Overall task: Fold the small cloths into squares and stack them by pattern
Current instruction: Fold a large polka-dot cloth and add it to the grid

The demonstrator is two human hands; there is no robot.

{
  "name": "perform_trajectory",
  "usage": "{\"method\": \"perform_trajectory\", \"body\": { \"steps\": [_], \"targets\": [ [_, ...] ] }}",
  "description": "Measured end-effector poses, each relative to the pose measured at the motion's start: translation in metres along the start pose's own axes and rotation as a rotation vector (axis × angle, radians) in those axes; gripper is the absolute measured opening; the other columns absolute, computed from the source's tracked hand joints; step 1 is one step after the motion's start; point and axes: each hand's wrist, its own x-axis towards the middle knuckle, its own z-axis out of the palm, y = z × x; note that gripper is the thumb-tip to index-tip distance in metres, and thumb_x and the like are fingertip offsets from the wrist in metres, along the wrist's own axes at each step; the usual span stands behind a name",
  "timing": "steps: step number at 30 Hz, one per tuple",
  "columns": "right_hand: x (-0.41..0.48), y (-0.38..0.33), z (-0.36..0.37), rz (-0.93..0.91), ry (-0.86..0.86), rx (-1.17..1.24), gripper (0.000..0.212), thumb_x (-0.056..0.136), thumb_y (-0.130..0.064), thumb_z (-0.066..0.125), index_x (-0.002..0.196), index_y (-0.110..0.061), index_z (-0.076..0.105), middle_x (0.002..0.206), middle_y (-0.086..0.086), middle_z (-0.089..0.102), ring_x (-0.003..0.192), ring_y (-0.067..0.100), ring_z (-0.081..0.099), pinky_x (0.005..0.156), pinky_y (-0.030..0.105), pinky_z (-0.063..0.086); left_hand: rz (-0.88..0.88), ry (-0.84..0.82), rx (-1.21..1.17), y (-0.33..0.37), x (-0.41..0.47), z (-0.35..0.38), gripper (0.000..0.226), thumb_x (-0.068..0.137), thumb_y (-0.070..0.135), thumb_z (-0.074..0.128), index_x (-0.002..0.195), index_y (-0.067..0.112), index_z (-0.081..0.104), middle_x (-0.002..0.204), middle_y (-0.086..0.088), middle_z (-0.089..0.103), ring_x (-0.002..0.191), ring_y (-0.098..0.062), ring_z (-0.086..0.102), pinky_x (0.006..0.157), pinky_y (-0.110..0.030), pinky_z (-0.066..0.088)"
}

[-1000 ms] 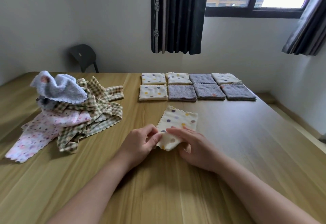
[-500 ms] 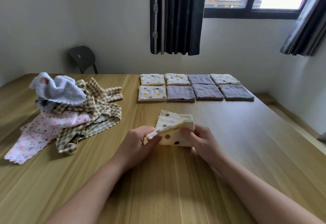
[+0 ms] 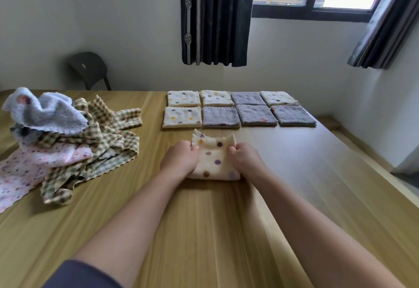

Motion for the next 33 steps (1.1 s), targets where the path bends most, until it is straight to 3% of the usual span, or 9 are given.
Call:
{"method": "perform_trajectory", "body": {
  "steps": [2, 5, 14, 18, 22, 27, 30, 32, 33],
  "targets": [
    [0.007, -0.005, 0.002, 0.068, -0.011, -0.122, 0.034, 0.099, -0.027, 0.039, 0.109, -0.004, 0.062, 0.111, 0.015, 0.064, 0.107, 0.032, 0.058, 0.075, 0.028, 0.04, -0.044, -0.006, 0.099, 0.004, 0.008, 0.004, 0.027, 0.099, 0.03, 0.04, 0.092, 0.012, 0.059, 0.107, -0.013, 0.063, 0.093, -0.03, 0.057, 0.073, -0.032, 0.042],
    [0.008, -0.012, 0.005, 0.121, -0.01, -0.274, 0.035, 0.099, -0.028, 0.038, 0.119, -0.007, 0.057, 0.123, 0.014, 0.059, 0.113, 0.031, 0.056, 0.078, 0.03, 0.039, -0.096, 0.003, 0.242, 0.012, 0.008, 0.005, 0.027, 0.099, 0.021, 0.038, 0.112, 0.01, 0.06, 0.116, -0.011, 0.062, 0.104, -0.029, 0.058, 0.072, -0.032, 0.04],
    [-0.001, -0.024, 0.007, 0.149, 0.01, -0.558, 0.032, 0.1, -0.023, 0.038, 0.127, -0.015, 0.053, 0.125, 0.007, 0.057, 0.115, 0.026, 0.055, 0.077, 0.031, 0.037, -0.134, 0.029, 0.443, 0.019, -0.003, 0.005, 0.03, 0.1, 0.013, 0.035, 0.114, 0.011, 0.061, 0.117, -0.009, 0.062, 0.104, -0.027, 0.061, 0.068, -0.031, 0.04],
    [0.0, -0.025, 0.009, 0.143, 0.015, -0.615, 0.032, 0.101, -0.024, 0.037, 0.126, -0.016, 0.055, 0.121, 0.007, 0.059, 0.112, 0.027, 0.056, 0.076, 0.033, 0.039, -0.07, 0.065, 0.502, 0.016, -0.008, 0.004, 0.034, 0.103, 0.019, 0.031, 0.113, 0.011, 0.062, 0.114, -0.009, 0.064, 0.102, -0.026, 0.061, 0.067, -0.031, 0.039],
    [0.0, -0.026, 0.011, 0.136, 0.012, -0.685, 0.031, 0.1, -0.025, 0.038, 0.123, -0.016, 0.056, 0.116, 0.006, 0.061, 0.106, 0.026, 0.058, 0.073, 0.032, 0.041, -0.036, 0.067, 0.409, 0.006, -0.009, -0.003, 0.037, 0.1, 0.031, 0.031, 0.115, 0.013, 0.06, 0.116, -0.009, 0.062, 0.105, -0.028, 0.059, 0.071, -0.029, 0.036],
    [-0.001, -0.027, 0.012, 0.11, 0.017, -0.727, 0.031, 0.1, -0.027, 0.039, 0.122, -0.014, 0.057, 0.115, 0.006, 0.062, 0.105, 0.026, 0.059, 0.072, 0.031, 0.041, 0.054, 0.176, 0.535, -0.005, -0.021, -0.001, 0.022, 0.101, 0.028, 0.037, 0.108, 0.015, 0.053, 0.099, -0.004, 0.065, 0.085, -0.023, 0.062, 0.057, -0.029, 0.033],
    [-0.007, -0.019, 0.012, 0.043, 0.118, -0.672, 0.032, 0.099, -0.026, 0.037, 0.128, -0.013, 0.044, 0.117, 0.007, 0.062, 0.105, 0.027, 0.059, 0.07, 0.032, 0.038, 0.218, 0.362, 0.464, -0.011, -0.026, 0.004, 0.01, 0.093, 0.021, 0.054, 0.099, 0.014, 0.05, 0.076, -0.002, 0.062, 0.062, -0.023, 0.055, 0.048, -0.025, 0.028],
    [-0.013, -0.009, 0.009, -0.084, 0.233, -0.579, 0.034, 0.096, -0.025, 0.04, 0.129, -0.015, 0.038, 0.121, 0.007, 0.058, 0.107, 0.029, 0.056, 0.073, 0.035, 0.038, 0.4, 0.428, 0.402, -0.018, -0.026, 0.01, 0.016, 0.083, 0.021, 0.062, 0.095, 0.011, 0.058, 0.078, -0.005, 0.063, 0.069, -0.027, 0.06, 0.058, -0.032, 0.039],
    [-0.016, -0.003, 0.008, -0.199, 0.297, -0.547, 0.035, 0.094, -0.025, 0.042, 0.129, -0.016, 0.04, 0.124, 0.007, 0.055, 0.11, 0.028, 0.054, 0.08, 0.037, 0.039, 0.456, 0.396, 0.367, -0.019, -0.027, 0.012, 0.023, 0.084, 0.029, 0.055, 0.099, 0.013, 0.061, 0.089, -0.005, 0.064, 0.081, -0.028, 0.062, 0.069, -0.037, 0.042]
  ]
}}
